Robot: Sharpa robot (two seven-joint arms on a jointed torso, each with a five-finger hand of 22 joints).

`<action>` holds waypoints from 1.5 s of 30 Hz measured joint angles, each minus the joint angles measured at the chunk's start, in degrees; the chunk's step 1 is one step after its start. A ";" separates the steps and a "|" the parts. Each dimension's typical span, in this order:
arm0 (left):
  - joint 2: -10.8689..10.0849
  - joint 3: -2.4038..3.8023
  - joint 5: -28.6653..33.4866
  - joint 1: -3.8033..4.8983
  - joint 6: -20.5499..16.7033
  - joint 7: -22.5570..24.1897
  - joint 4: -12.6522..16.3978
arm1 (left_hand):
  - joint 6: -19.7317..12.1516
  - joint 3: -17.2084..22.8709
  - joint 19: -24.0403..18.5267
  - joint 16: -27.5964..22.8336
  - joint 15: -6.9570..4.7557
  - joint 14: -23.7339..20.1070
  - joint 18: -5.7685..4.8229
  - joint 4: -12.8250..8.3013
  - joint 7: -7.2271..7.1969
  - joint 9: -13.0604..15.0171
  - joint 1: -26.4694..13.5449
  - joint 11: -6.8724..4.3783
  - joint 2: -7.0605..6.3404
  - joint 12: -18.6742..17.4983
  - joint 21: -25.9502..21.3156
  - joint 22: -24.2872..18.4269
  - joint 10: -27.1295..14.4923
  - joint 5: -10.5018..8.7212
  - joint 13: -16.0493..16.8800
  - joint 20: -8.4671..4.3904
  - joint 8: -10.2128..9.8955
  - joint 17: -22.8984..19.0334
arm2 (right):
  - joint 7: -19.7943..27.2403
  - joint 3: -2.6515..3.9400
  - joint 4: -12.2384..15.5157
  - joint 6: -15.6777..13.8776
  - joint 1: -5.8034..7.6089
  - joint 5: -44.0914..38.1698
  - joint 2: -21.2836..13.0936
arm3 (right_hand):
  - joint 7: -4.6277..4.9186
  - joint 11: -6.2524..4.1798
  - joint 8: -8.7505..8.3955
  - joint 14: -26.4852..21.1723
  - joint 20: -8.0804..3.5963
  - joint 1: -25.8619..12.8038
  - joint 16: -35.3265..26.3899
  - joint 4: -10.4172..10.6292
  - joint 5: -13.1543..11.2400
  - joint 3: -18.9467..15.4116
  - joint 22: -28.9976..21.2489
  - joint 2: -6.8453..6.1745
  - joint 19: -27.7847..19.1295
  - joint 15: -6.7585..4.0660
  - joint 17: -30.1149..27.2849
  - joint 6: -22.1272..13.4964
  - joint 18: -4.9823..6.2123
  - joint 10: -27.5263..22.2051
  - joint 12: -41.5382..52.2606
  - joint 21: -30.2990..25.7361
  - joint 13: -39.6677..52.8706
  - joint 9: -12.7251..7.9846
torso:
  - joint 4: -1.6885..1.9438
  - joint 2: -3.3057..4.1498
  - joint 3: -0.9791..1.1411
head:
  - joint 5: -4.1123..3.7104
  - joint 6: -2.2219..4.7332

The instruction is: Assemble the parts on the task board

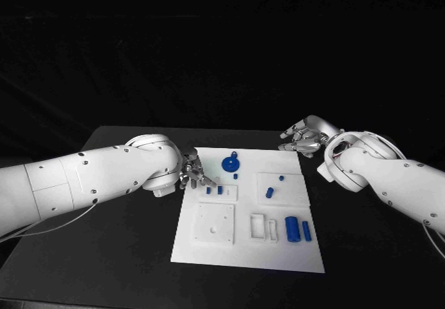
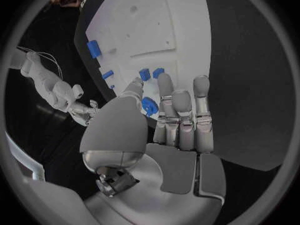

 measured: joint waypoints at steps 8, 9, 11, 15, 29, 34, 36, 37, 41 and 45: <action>0.78 -0.68 -0.56 -0.42 0.69 -0.12 -0.92 | 0.00 -0.14 -0.09 0.23 0.00 0.00 0.00 -0.74 0.00 0.32 0.00 0.00 0.68 0.26 0.01 -0.01 0.00 0.94 -0.11 -0.09 -0.23 -0.07 | 0.00 0.00 0.01 -0.01 0.00 0.00 0.02 | 0.00 0.00 0.00 0.00 0.00 0.00 0.00 0.00 0.19 0.00 0.00 0.00 0.00 0.00 0.00 0.00 0.00 0.00 0.00 0.00 0.00 0.00 | 0.04 -0.04 -0.03 | -0.08 -0.09; 0.86 -0.76 -0.60 -0.49 0.80 -0.15 -1.02 | 0.03 -0.26 -0.20 0.23 0.00 0.00 0.00 -1.26 -0.03 0.45 0.04 0.00 1.14 0.26 0.24 -0.01 0.00 1.42 -0.11 -0.20 -0.23 -0.07 | 0.00 0.00 0.01 -0.01 0.00 0.00 0.03 | 0.00 0.00 0.00 0.00 0.00 0.00 0.00 0.00 0.19 0.00 0.00 0.00 0.00 0.00 0.00 0.00 0.00 0.00 0.00 0.00 0.00 0.00 | 0.04 -0.04 -0.02 | -0.09 -0.10; 1.05 -0.91 -0.69 -0.65 1.07 -0.19 -1.22 | 0.21 -0.38 -0.21 0.45 -0.12 -0.12 0.00 -1.38 -0.21 0.63 0.01 0.00 1.22 0.26 0.41 -0.01 0.00 2.21 -0.11 -0.20 -0.23 -0.11 | 0.00 0.00 0.01 -0.01 0.00 0.00 0.05 | 0.00 0.00 0.00 0.00 0.00 0.00 0.00 0.00 0.19 0.00 0.00 0.00 0.00 0.00 0.00 0.00 0.00 0.00 0.00 0.00 0.00 0.00 | 0.04 -0.04 -0.03 | -0.11 -0.10; 1.39 -1.02 -0.80 -0.92 1.46 -0.22 -1.55 | 0.21 -0.54 -0.20 0.45 -0.20 -0.20 0.00 -1.53 -0.21 0.63 0.01 0.00 1.22 0.26 0.41 -0.01 0.00 3.18 -0.11 -0.20 -0.23 -0.12 | 0.00 0.00 0.00 -0.01 0.00 0.00 0.08 | 0.00 0.00 0.00 0.00 0.00 0.00 0.00 0.00 0.19 0.00 0.00 0.00 0.00 0.00 0.00 0.00 0.00 0.00 0.00 0.00 0.00 0.00 | 0.03 -0.03 -0.03 | -0.12 -0.11; 2.19 -1.08 -0.94 -1.54 1.65 -0.17 -2.68 | 0.22 -0.61 -0.20 0.45 -0.20 -0.20 0.00 -1.60 -0.21 1.03 -0.14 0.00 2.15 0.26 0.41 -0.02 0.00 3.18 -0.26 -0.20 -0.44 -0.25 | 0.00 0.00 -0.01 -0.01 0.00 0.00 0.14 | 0.00 0.00 0.00 0.00 0.00 0.00 0.00 0.00 0.19 0.00 0.00 0.00 0.00 0.00 0.00 0.00 0.00 0.00 0.00 0.00 -0.04 0.00 | 0.03 -0.04 -0.01 | -0.31 -0.21; 2.35 -1.05 -0.95 -1.58 1.66 -0.10 -2.78 | 0.23 -1.57 -0.20 0.45 -0.20 -0.20 0.00 -3.57 -0.21 1.19 0.41 0.00 4.22 0.26 0.41 -0.02 0.00 3.18 -0.32 -0.20 -0.81 -0.30 | 0.00 0.00 -0.02 -0.01 0.00 0.00 0.15 | 0.00 0.00 0.00 0.00 0.00 0.00 0.00 0.00 0.18 0.00 0.00 0.00 0.00 0.00 0.00 0.00 0.00 0.00 0.00 0.00 -0.04 0.00 | 0.03 -0.06 0.01 | -0.32 -0.22; 2.40 -1.05 -0.95 -1.59 1.68 -0.08 -2.82 | 0.26 -1.97 -0.20 0.45 -0.20 -0.20 -0.01 -5.25 -0.23 1.24 1.28 0.00 5.69 0.26 0.40 -0.03 0.00 3.40 -0.32 -0.20 -1.03 -0.36 | 0.00 0.00 -0.02 0.00 0.00 0.00 0.15 | 0.00 0.00 0.00 0.00 0.00 0.00 0.00 0.00 0.18 0.00 0.00 0.00 0.00 0.00 0.00 0.00 0.00 0.00 0.00 0.00 -0.04 0.00 | 0.03 -0.06 0.01 | -0.32 -0.22; 2.44 -1.05 -0.95 -1.59 1.70 -0.08 -2.87 | 0.33 -2.14 -0.20 0.45 -0.20 -0.20 0.00 -6.05 -0.29 1.24 1.79 0.00 6.20 0.26 0.41 -0.03 0.00 3.67 -0.33 -0.20 -1.17 -0.36 | 0.00 0.00 -0.02 0.00 0.00 0.00 0.15 | 0.00 0.00 0.00 0.00 0.00 0.00 0.00 0.00 0.18 0.00 0.00 0.00 0.00 0.00 0.00 0.00 0.00 0.00 0.00 0.00 -0.04 0.00 | 0.03 -0.06 0.01 | -0.32 -0.22; 2.60 -1.01 -0.95 -1.61 1.79 -0.04 -3.08 | 0.44 -3.07 -0.20 0.45 -0.20 -0.20 0.00 -8.18 -0.23 1.04 2.34 0.00 7.69 0.26 0.40 -0.03 0.00 4.20 -0.39 -0.20 -1.56 -0.36 | 0.00 0.00 -0.02 0.00 0.00 0.00 0.15 | 0.00 0.00 0.00 0.00 0.00 0.00 0.00 0.00 0.18 0.00 0.00 0.00 0.00 0.00 0.00 0.00 0.00 0.00 0.00 0.00 -0.04 0.00 | 0.03 -0.06 0.02 | -0.37 -0.21; 2.79 -0.98 -0.93 -1.65 1.85 0.02 -3.34 | 0.53 -3.24 -0.41 0.45 -0.20 -0.20 0.00 -8.81 -0.30 0.94 2.43 0.00 8.62 0.25 0.40 0.00 0.00 4.41 -0.45 -0.41 -1.56 -0.41 | 0.00 0.00 -0.02 0.00 0.00 0.00 0.15 | 0.00 0.00 0.00 0.00 0.00 0.00 0.00 0.00 0.18 0.00 0.00 0.00 0.00 0.00 0.00 0.00 0.00 0.00 0.00 0.00 -0.03 0.00 | 0.04 -0.07 0.02 | -0.38 -0.18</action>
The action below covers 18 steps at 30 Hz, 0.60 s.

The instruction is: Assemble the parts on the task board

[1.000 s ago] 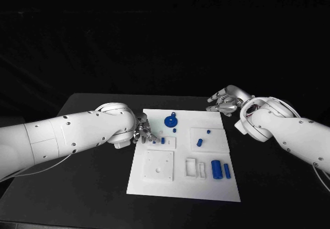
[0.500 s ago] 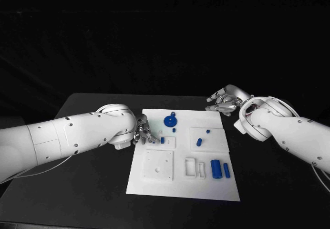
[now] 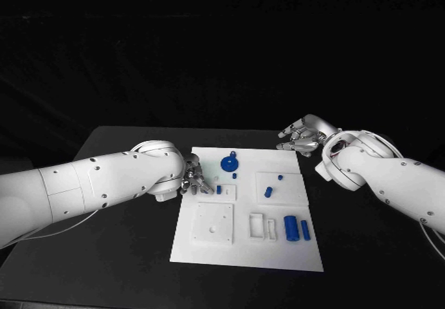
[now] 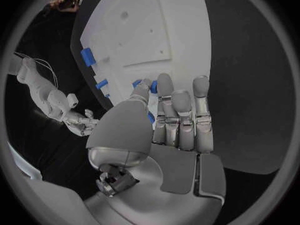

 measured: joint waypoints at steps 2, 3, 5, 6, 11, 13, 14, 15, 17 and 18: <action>0.11 0.02 0.01 -0.03 0.03 0.04 -0.14 | 0.10 -0.15 0.00 0.00 0.00 0.00 0.00 -0.15 0.09 -0.04 0.14 0.00 0.15 0.00 0.00 0.02 0.00 0.00 0.00 0.00 0.00 0.00 | 0.00 0.00 0.00 0.00 0.00 0.00 0.00 | 0.00 0.00 0.00 0.00 0.00 0.00 0.00 0.00 0.00 0.00 0.00 0.00 0.00 0.00 0.00 0.00 0.00 0.00 0.00 0.00 0.00 0.00 | 0.00 0.00 -0.01 | -0.02 0.00; 0.15 0.03 0.02 -0.03 0.05 0.05 -0.19 | 0.10 -0.15 0.00 0.00 0.00 0.00 0.00 -0.15 0.09 -0.06 0.14 0.00 0.15 0.00 0.00 0.02 0.00 0.00 0.00 0.00 -0.01 0.00 | 0.00 0.00 0.00 0.00 0.00 0.00 0.01 | 0.00 0.00 0.00 0.00 0.00 0.00 0.00 0.00 0.00 0.00 0.00 0.00 0.00 0.00 0.00 0.00 0.00 0.00 0.00 0.00 0.00 0.00 | 0.00 0.00 -0.01 | -0.03 -0.02; 0.22 0.04 0.03 -0.05 0.09 0.08 -0.31 | 0.16 -0.46 0.00 0.00 0.00 0.00 0.00 -0.47 0.13 -0.07 0.21 0.00 0.21 0.00 0.00 0.01 0.00 0.00 0.00 0.00 -0.25 0.00 | 0.00 0.00 0.00 0.00 0.00 0.00 0.03 | 0.00 0.00 0.00 0.00 0.00 0.00 0.00 0.00 0.00 0.00 0.00 0.00 0.00 0.00 0.00 0.00 0.00 0.00 0.00 0.00 0.00 0.00 | -0.01 0.00 -0.01 | -0.04 -0.05; 0.24 0.05 0.03 -0.06 0.11 0.10 -0.35 | 0.18 -0.38 0.00 0.00 0.00 0.00 0.00 -0.55 0.14 -0.07 0.14 0.00 0.29 0.00 0.00 0.01 0.00 0.00 0.00 0.00 -0.34 0.00 | 0.00 0.00 0.00 0.00 0.00 0.00 0.04 | 0.00 0.00 0.00 0.00 0.00 0.00 0.00 0.00 0.00 0.00 0.00 0.00 0.00 0.00 0.00 0.00 0.00 0.00 0.00 0.00 0.00 0.00 | -0.01 0.00 -0.01 | -0.05 -0.05; 0.26 0.09 0.06 -0.07 0.19 0.22 -0.40 | 0.07 -0.04 0.00 0.00 0.00 0.00 0.00 -1.33 -0.15 -0.07 0.22 0.00 0.83 0.00 0.00 0.01 0.00 0.78 -0.13 0.00 -0.67 -0.09 | 0.00 0.00 -0.04 0.00 0.00 0.00 0.04 | 0.00 0.00 0.00 0.00 0.00 0.00 0.00 0.00 0.00 0.00 0.00 0.00 0.00 0.00 0.00 0.00 0.00 0.00 0.00 0.00 0.00 0.00 | -0.02 0.01 -0.01 | -0.09 -0.10; 0.20 0.12 0.09 -0.07 0.20 0.35 -0.33 | 0.03 0.36 0.00 0.00 0.00 0.00 0.00 -1.77 -0.13 -0.06 0.46 0.00 1.06 0.00 0.00 0.00 0.00 3.33 -0.18 0.00 -0.96 -0.17 | 0.00 0.00 -0.04 0.01 0.00 0.00 0.05 | 0.00 0.00 0.00 0.00 0.00 0.00 0.00 0.00 0.00 0.00 0.00 0.00 0.00 0.00 0.00 0.00 0.00 0.00 0.00 0.00 0.00 0.00 | -0.01 0.02 -0.01 | -0.09 -0.11; 0.16 0.13 0.10 -0.07 0.19 0.42 -0.27 | -0.11 0.57 0.00 0.00 0.00 0.00 0.00 -1.99 0.00 -0.03 0.61 0.00 1.21 0.00 0.00 0.00 0.00 4.14 -0.20 0.00 -1.12 -0.17 | 0.00 0.00 -0.04 0.01 0.00 0.00 0.05 | 0.00 0.00 0.00 0.00 0.00 0.00 0.00 0.00 0.00 0.00 0.00 0.00 0.00 0.00 0.00 0.00 0.00 0.00 0.00 0.00 0.00 0.00 | -0.01 0.02 -0.01 | -0.10 -0.11; 0.07 0.16 0.11 -0.07 0.16 0.53 -0.13 | -0.25 1.01 0.00 0.00 0.00 0.00 0.00 -2.42 0.14 -0.03 0.92 0.00 1.52 0.00 0.00 0.00 0.00 5.00 -0.26 0.00 -1.31 -0.17 | 0.00 0.00 -0.04 0.01 0.00 0.00 0.06 | 0.00 0.00 0.00 0.00 0.00 0.00 0.00 0.00 0.00 0.00 0.00 0.00 0.00 0.00 0.00 0.00 0.00 0.00 0.00 0.00 0.00 0.00 | 0.00 0.02 -0.01 | -0.10 -0.14; -0.13 0.17 0.12 -0.05 0.08 0.69 0.10 | -0.37 1.77 0.00 0.00 0.00 0.00 0.00 -3.19 0.27 -0.02 1.21 0.01 1.82 0.00 0.00 0.00 0.00 6.36 -0.34 0.00 -1.59 -0.24 | 0.00 0.00 -0.04 0.01 0.00 0.00 0.06 | 0.00 0.00 0.00 0.00 0.00 0.00 0.00 0.00 0.00 0.00 0.01 0.00 0.00 0.00 0.00 0.00 0.00 0.00 0.00 0.00 0.01 0.00 | 0.00 0.01 -0.01 | -0.08 -0.15; -0.27 0.17 0.12 -0.04 0.02 0.79 0.23 | -0.45 2.26 0.00 0.00 0.00 0.00 0.00 -3.68 0.35 -0.02 1.35 0.01 1.96 -0.01 0.00 0.00 -0.01 7.21 -0.41 0.00 -1.77 -0.28 | 0.00 0.00 -0.04 0.01 0.00 0.00 0.07 | 0.00 0.00 0.00 0.00 0.00 -0.10 0.00 0.00 0.00 0.00 0.03 0.10 0.00 0.00 0.00 0.00 0.00 0.00 0.00 0.00 0.01 0.00 | 0.00 0.01 -0.01 | -0.05 -0.16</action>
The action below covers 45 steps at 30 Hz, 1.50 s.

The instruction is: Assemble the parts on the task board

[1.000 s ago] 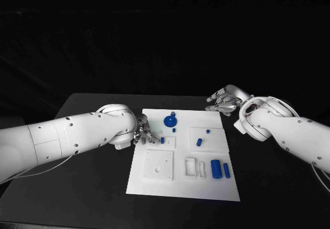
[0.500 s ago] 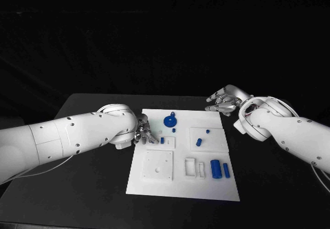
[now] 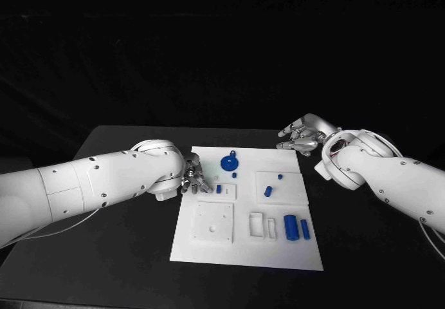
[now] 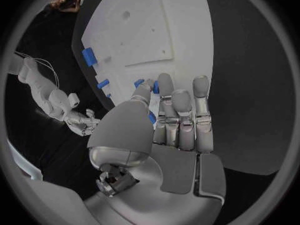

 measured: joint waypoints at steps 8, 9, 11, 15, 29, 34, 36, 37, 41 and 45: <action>-1.15 -0.02 0.23 -0.10 -1.14 1.00 1.64 | -1.13 1.16 -0.21 0.00 0.02 0.01 0.00 -1.31 0.79 0.00 -0.49 0.03 1.71 -0.92 0.18 -0.01 0.02 8.88 -0.66 0.21 0.66 -0.08 | 0.01 0.00 -0.02 0.02 0.00 0.00 0.00 | 0.00 0.00 0.00 0.00 0.00 -0.12 0.00 0.00 0.00 0.00 0.02 0.12 0.00 0.00 0.00 0.00 0.00 0.00 0.00 0.00 0.00 0.00 | -0.02 -0.04 0.00 | 0.13 0.13; -1.28 -0.02 0.30 -0.12 -1.28 1.11 1.82 | -1.22 1.65 -0.21 0.00 0.02 0.01 0.00 -2.10 0.88 -0.01 -0.94 0.21 2.15 -1.05 0.43 -0.01 0.20 9.29 -0.69 0.21 0.66 -0.12 | 0.01 0.00 -0.03 0.02 0.00 0.00 0.00 | 0.00 0.00 0.00 0.00 0.00 -0.12 0.00 0.00 0.00 0.00 0.02 0.12 0.00 0.00 0.00 0.00 0.00 0.00 0.00 0.00 0.00 0.00 | -0.01 -0.05 0.00 | 0.13 0.16; -1.64 -0.03 0.46 -0.18 -1.57 1.31 2.24 | -1.28 1.48 -0.21 0.00 0.02 0.01 0.00 -2.29 0.93 -0.81 -1.65 0.21 2.83 -1.09 0.48 -0.01 0.20 9.88 -0.79 0.21 0.90 -0.17 | 0.01 0.00 -0.04 0.02 0.00 0.00 0.00 | 0.00 0.00 0.00 0.00 0.00 -0.12 0.00 0.00 0.00 0.00 0.01 0.12 0.00 0.00 0.00 0.00 0.00 0.00 0.00 0.00 0.01 0.00 | -0.01 -0.05 0.00 | 0.14 0.25; -2.25 0.05 0.74 -0.32 -2.07 1.65 2.98 | -1.32 2.35 -0.62 0.00 0.02 0.01 0.00 -4.56 0.97 -1.31 -3.33 0.21 3.60 -1.09 0.93 -0.01 0.20 10.53 -0.87 0.21 0.93 -0.17 | 0.03 0.00 -0.06 0.03 0.00 0.00 0.04 | 0.00 0.00 0.00 0.00 0.00 -0.12 0.00 0.00 0.00 0.00 0.01 0.12 0.00 0.00 0.00 0.00 0.00 0.00 0.00 0.00 0.01 0.00 | -0.03 -0.05 -0.02 | 0.07 0.42; -4.06 1.14 1.67 -0.46 -4.01 3.13 4.73 | -0.84 9.62 -1.03 0.00 0.02 0.01 0.00 -14.03 0.92 -1.34 -5.10 0.60 4.40 -1.36 1.81 -0.02 0.61 11.75 -0.95 0.20 0.51 -0.17 | 0.07 0.00 -0.12 0.06 -0.01 0.04 0.04 | 0.00 0.00 0.00 0.00 0.00 -0.12 0.00 0.00 0.00 0.00 0.00 0.12 0.00 0.00 0.00 0.00 0.01 0.00 0.00 0.00 0.01 0.00 | 0.03 -0.05 -0.04 | 0.12 0.55; -4.56 1.36 1.87 -0.45 -4.76 3.82 4.79 | -0.28 10.04 -1.03 0.00 0.02 0.01 0.01 -14.45 1.17 -1.60 -5.31 0.61 4.36 -1.36 2.26 -0.02 0.62 11.75 -1.01 0.20 0.01 -0.10 | 0.10 0.00 -0.16 0.08 -0.01 0.07 0.07 | 0.00 0.00 0.00 0.00 0.00 -0.12 0.00 0.00 0.00 0.00 0.00 0.12 0.00 0.00 0.00 0.00 0.00 0.00 0.00 0.00 0.01 0.00 | 0.01 -0.05 -0.05 | 0.19 0.55; -4.69 1.41 1.94 -0.45 -4.97 4.09 4.80 | 0.16 10.10 -1.25 0.00 0.02 0.01 0.91 -14.52 1.58 -1.44 -5.19 0.67 4.25 -1.63 2.48 -0.02 0.69 11.74 -1.09 0.18 -1.05 0.00 | 0.10 0.00 -0.18 0.08 -0.02 0.08 0.07 | 0.00 0.00 0.00 0.00 0.00 -0.12 0.00 0.00 0.00 0.00 0.00 0.12 0.00 0.00 0.00 0.00 0.00 0.00 0.00 0.00 0.01 0.00 | 0.00 -0.05 -0.06 | 0.20 0.56; -4.73 1.43 1.97 -0.45 -5.05 4.20 4.80 | 0.43 10.11 -1.34 0.00 0.03 0.02 0.90 -14.52 1.48 -1.27 -5.12 0.71 4.18 -1.75 2.48 -0.03 0.73 11.74 -1.10 0.10 -1.57 0.03 | 0.11 0.00 -0.19 0.08 -0.03 0.08 0.07 | 0.00 0.00 0.00 0.00 0.00 -0.12 0.00 0.00 0.00 0.00 0.00 0.12 0.00 0.00 0.00 0.00 0.00 0.00 0.00 0.00 0.01 0.00 | 0.00 -0.05 -0.07 | 0.20 0.56; -4.83 1.49 2.09 -0.45 -5.32 4.62 4.78 | 0.78 10.11 -1.34 0.00 0.03 0.02 0.91 -14.52 1.58 -0.59 -4.98 0.73 4.06 -1.75 2.48 -0.03 0.75 11.67 -1.10 0.10 -2.66 0.11 | 0.12 0.00 -0.20 0.09 -0.04 0.10 0.07 | 0.00 0.00 0.00 0.00 0.00 -0.12 0.00 0.00 0.00 0.00 0.00 0.12 0.00 0.00 0.00 0.00 0.00 0.00 0.00 0.00 0.01 0.00 | 0.01 -0.05 -0.07 | 0.20 0.62; -4.90 1.52 2.18 -0.44 -5.44 4.86 4.67 | 1.07 10.11 -1.34 0.00 0.03 0.02 0.90 -14.52 1.49 -0.28 -4.97 0.60 4.07 -1.76 2.70 -0.03 1.05 11.63 -1.09 0.10 -2.96 0.14 | 0.13 0.00 -0.20 0.10 -0.06 0.12 0.07 | 0.00 0.00 0.00 0.00 0.00 -0.12 0.00 0.00 0.00 0.00 0.00 0.12 0.00 0.00 0.00 0.00 0.00 0.00 0.00 0.00 0.01 0.00 | 0.03 -0.04 -0.07 | 0.21 0.63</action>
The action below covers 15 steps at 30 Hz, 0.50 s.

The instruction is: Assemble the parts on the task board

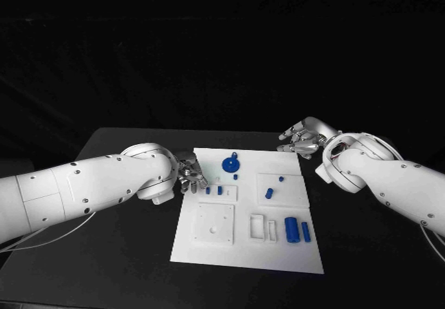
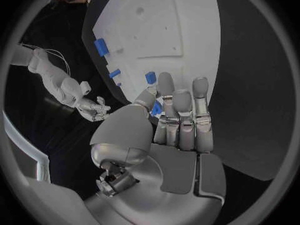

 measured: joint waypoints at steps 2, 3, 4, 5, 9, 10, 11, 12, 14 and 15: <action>-0.07 0.01 0.05 0.01 -0.01 0.05 -0.03 | 0.00 0.00 0.00 0.00 0.00 0.00 0.00 0.00 0.00 0.05 0.06 0.00 0.06 0.00 0.00 0.00 0.00 0.00 0.00 0.00 -0.04 0.05 | 0.01 0.00 0.00 0.01 0.00 0.01 -0.01 | 0.00 0.00 0.00 0.00 0.00 0.00 0.00 0.00 0.00 0.00 0.00 0.00 0.00 0.00 0.00 0.00 0.00 0.00 0.00 0.00 0.00 0.00 | 0.01 0.00 0.00 | -0.01 -0.04; -0.11 0.01 0.08 0.01 -0.01 0.05 -0.05 | 0.01 0.00 0.00 0.00 0.00 0.00 0.00 0.00 0.00 0.04 0.06 0.00 0.06 0.00 0.00 0.00 0.00 0.06 0.00 0.00 -0.04 0.06 | 0.01 0.00 0.00 0.01 -0.01 0.01 -0.02 | 0.00 0.00 0.00 0.00 0.00 0.00 0.00 0.00 0.00 0.00 0.00 0.00 0.00 0.00 0.00 0.00 0.00 0.00 0.00 0.00 0.00 0.00 | 0.01 0.00 0.00 | -0.01 -0.05; -0.15 0.01 0.13 0.01 0.00 0.05 -0.06 | 0.01 0.00 0.00 0.00 0.00 0.00 0.00 0.00 0.00 0.07 0.06 0.00 0.06 0.00 0.00 0.00 0.00 0.29 0.00 0.00 -0.18 0.06 | 0.01 0.00 0.00 0.01 -0.01 0.01 -0.03 | 0.00 0.00 0.00 0.00 0.00 0.00 0.00 0.00 0.00 0.00 0.00 0.00 0.00 0.00 0.00 0.00 0.00 0.00 0.00 0.00 0.00 0.00 | 0.01 0.00 0.00 | -0.02 -0.07; -0.21 0.01 0.21 0.01 0.01 0.05 -0.08 | 0.02 -0.05 0.00 0.00 0.00 0.00 0.00 0.03 -0.01 0.13 0.04 0.01 0.04 0.00 0.00 0.00 0.00 0.46 0.00 0.00 -0.34 0.06 | 0.01 0.00 0.00 0.01 -0.01 0.02 -0.05 | 0.00 0.00 0.00 0.00 0.00 0.00 0.00 0.00 0.00 0.00 0.00 0.00 0.00 0.00 0.00 0.00 0.00 0.00 0.00 0.00 0.00 0.00 | 0.01 0.00 0.01 | -0.02 -0.08; -0.36 0.02 0.52 0.01 0.09 -0.05 -0.11 | 1.52 -3.82 0.00 0.00 -0.01 -0.01 -0.01 2.71 -1.98 -0.01 -2.52 -0.21 -2.52 0.00 -0.12 0.03 0.17 -0.77 0.00 0.00 -0.44 0.06 | 0.02 0.00 0.02 0.02 -0.02 0.03 -0.07 | 0.00 0.00 0.00 0.00 0.00 0.00 0.00 0.00 0.00 0.00 0.00 0.00 0.00 0.00 0.00 0.00 0.00 0.00 0.00 0.00 0.00 0.00 | 0.02 0.00 0.02 | -0.06 -0.13; -0.38 0.03 0.61 0.01 0.10 -0.10 -0.11 | 1.74 -5.32 0.00 0.00 -0.01 -0.01 0.00 4.36 -2.21 -0.23 -3.28 -0.25 -3.28 0.00 -0.53 0.04 0.21 -2.20 0.00 0.00 -0.84 0.06 | 0.02 0.00 0.02 0.02 -0.02 0.03 -0.08 | 0.00 0.00 0.00 0.00 0.00 0.00 0.00 0.00 0.00 0.00 0.00 0.00 0.00 0.00 0.00 0.00 0.00 0.00 0.00 0.00 0.00 0.00 | 0.02 0.00 0.03 | -0.06 -0.14; -0.41 0.03 0.72 0.01 0.11 -0.17 -0.11 | 1.81 -6.20 0.13 0.00 -0.05 0.02 0.00 6.00 -2.29 -0.65 -2.98 -0.25 -3.74 0.00 -0.92 0.04 0.21 -3.17 0.05 -0.12 -1.22 0.06 | 0.03 0.00 0.03 0.03 -0.02 0.04 -0.09 | 0.00 0.00 0.00 0.00 0.00 0.00 0.00 0.00 0.00 0.00 0.00 0.00 0.00 0.00 0.00 0.00 0.00 0.00 0.00 0.00 0.00 0.00 | 0.01 0.01 0.03 | -0.06 -0.14; -0.43 0.03 0.80 0.01 0.12 -0.22 -0.11 | 1.87 -6.79 0.29 0.00 -0.15 0.13 -0.01 7.45 -2.25 -0.99 -2.64 -0.25 -4.22 0.00 -1.19 0.04 0.21 -3.77 0.09 -0.24 -1.51 0.05 | 0.03 0.00 0.03 0.03 -0.02 0.04 -0.10 | 0.00 0.00 0.00 0.00 0.00 0.00 0.00 0.00 0.00 0.00 0.00 0.00 0.00 0.00 0.00 0.00 0.00 0.00 0.00 0.00 0.00 0.00 | 0.01 0.01 0.03 | -0.07 -0.13; -0.48 0.05 0.94 0.01 0.12 -0.34 -0.13 | 2.25 -7.70 0.75 0.00 -0.24 0.21 -0.01 10.73 -2.05 -1.68 -1.39 -0.25 -5.44 0.00 -1.88 0.04 0.21 -4.27 0.21 -0.09 -2.04 0.05 | 0.03 0.00 0.03 0.03 -0.02 0.05 -0.12 | 0.00 0.00 0.00 0.00 0.00 0.00 0.00 0.00 0.00 0.00 -0.01 0.00 0.00 0.00 0.00 0.00 0.00 0.00 0.00 0.00 0.00 0.00 | 0.01 0.02 0.03 | -0.07 -0.10; -0.53 0.14 1.04 0.01 0.10 -0.41 -0.15 | 2.24 -7.91 0.75 0.00 -0.24 0.21 -0.01 11.75 -2.05 -1.85 -0.94 -0.24 -5.90 0.00 -2.11 0.04 0.21 -4.55 0.21 -0.10 -2.04 0.03 | 0.03 0.00 0.03 0.03 -0.03 0.05 -0.13 | 0.00 0.00 0.00 0.00 0.00 0.00 0.00 0.00 0.00 0.00 -0.01 0.00 0.00 0.00 0.00 0.00 0.00 0.00 0.00 0.00 0.00 0.00 | 0.01 0.02 0.03 | -0.07 -0.04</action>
